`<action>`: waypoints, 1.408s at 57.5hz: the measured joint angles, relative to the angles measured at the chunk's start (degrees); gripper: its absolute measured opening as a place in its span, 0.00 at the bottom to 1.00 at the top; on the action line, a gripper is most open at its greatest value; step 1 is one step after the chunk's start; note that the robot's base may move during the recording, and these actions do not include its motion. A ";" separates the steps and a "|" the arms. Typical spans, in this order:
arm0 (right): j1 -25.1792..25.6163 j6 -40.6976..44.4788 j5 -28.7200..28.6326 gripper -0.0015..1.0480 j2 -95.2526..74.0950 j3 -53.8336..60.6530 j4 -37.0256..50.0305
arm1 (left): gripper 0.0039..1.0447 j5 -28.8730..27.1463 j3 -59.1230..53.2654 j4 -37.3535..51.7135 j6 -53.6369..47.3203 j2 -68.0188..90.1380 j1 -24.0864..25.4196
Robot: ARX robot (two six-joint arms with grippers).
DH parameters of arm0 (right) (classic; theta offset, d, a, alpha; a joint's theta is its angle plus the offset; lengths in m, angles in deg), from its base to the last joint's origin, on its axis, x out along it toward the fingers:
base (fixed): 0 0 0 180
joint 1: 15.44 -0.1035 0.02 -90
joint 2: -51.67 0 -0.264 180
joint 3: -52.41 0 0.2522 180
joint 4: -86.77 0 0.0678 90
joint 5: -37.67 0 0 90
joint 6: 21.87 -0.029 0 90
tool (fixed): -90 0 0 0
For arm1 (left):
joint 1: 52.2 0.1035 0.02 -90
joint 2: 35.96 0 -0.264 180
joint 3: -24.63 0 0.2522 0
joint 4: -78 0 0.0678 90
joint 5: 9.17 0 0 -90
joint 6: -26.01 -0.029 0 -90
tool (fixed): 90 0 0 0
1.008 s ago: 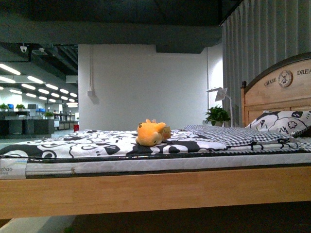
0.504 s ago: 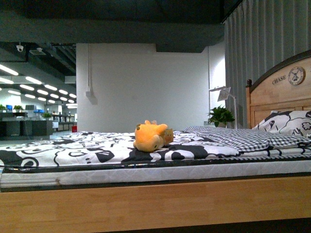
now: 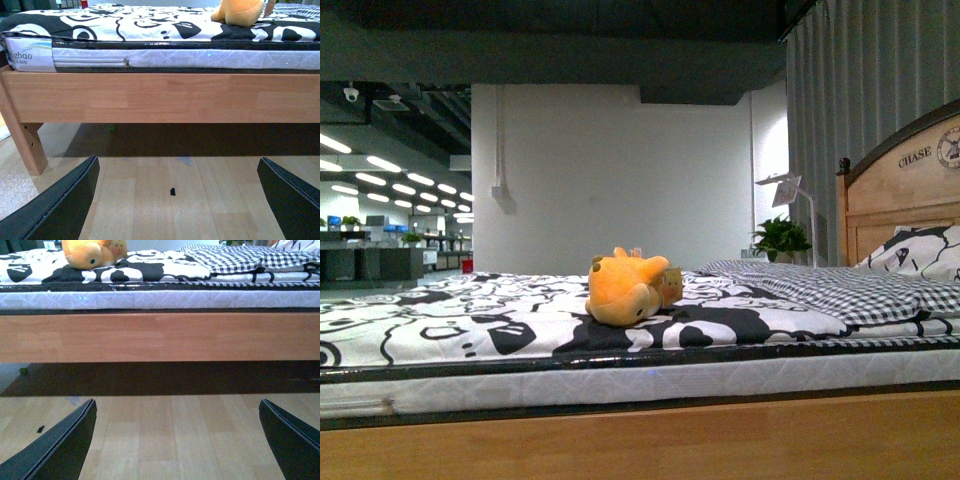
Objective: Put away toys
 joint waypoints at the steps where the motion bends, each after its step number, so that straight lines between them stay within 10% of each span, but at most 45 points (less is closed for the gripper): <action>1: 0.00 0.00 0.04 0.94 0.00 0.00 0.00 | 0.94 0.00 0.00 0.00 0.00 0.00 0.00; 81: 0.00 0.00 0.04 0.94 -0.02 0.00 0.00 | 0.94 0.02 0.00 0.00 0.00 0.04 0.00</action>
